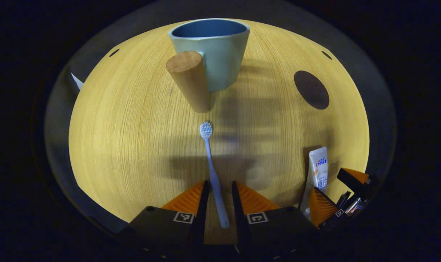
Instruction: Put the toothbrush and toothpaste on the desktop into the cup, then pick up the cup and place it on the coaster on the desktop.
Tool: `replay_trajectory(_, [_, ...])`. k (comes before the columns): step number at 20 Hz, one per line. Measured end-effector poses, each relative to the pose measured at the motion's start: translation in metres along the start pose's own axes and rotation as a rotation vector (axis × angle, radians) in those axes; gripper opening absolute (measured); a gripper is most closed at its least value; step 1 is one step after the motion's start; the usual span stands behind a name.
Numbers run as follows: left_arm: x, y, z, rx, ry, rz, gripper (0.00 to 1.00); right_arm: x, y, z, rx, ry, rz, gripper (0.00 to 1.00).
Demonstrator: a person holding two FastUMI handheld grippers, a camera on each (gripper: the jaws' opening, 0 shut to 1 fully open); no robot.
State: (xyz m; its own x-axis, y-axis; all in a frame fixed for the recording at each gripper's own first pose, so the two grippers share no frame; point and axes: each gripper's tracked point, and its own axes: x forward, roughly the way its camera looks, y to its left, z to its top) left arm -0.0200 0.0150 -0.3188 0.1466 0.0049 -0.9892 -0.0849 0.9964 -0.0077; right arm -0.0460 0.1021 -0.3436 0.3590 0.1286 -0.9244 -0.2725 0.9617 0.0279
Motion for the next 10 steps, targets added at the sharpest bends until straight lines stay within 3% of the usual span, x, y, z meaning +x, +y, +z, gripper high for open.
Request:
replay_trajectory(1, [-0.005,0.003,-0.002,0.003,0.0,0.008,0.32,0.001,0.0,0.0,0.0,0.005,-0.001,0.88])
replay_trajectory(2, [0.001,0.005,-0.003,-0.002,0.007,0.006,0.19,0.001,0.001,0.0,0.001,0.008,-0.002,0.87])
replay_trajectory(4, [-0.003,0.007,-0.001,0.008,0.012,-0.003,0.09,0.003,0.003,-0.001,0.002,0.015,-0.004,0.83])
replay_trajectory(6, [-0.005,0.006,-0.001,0.019,0.009,-0.022,0.1,0.006,0.005,-0.002,0.003,0.024,-0.006,0.76])
replay_trajectory(8, [-0.007,0.003,-0.002,0.036,0.002,-0.05,0.09,0.008,0.008,-0.002,0.013,0.036,-0.001,0.76])
replay_trajectory(10, [-0.009,0.003,0.0,0.06,-0.016,-0.059,0.09,0.01,0.014,-0.006,0.029,0.051,0.005,0.64])
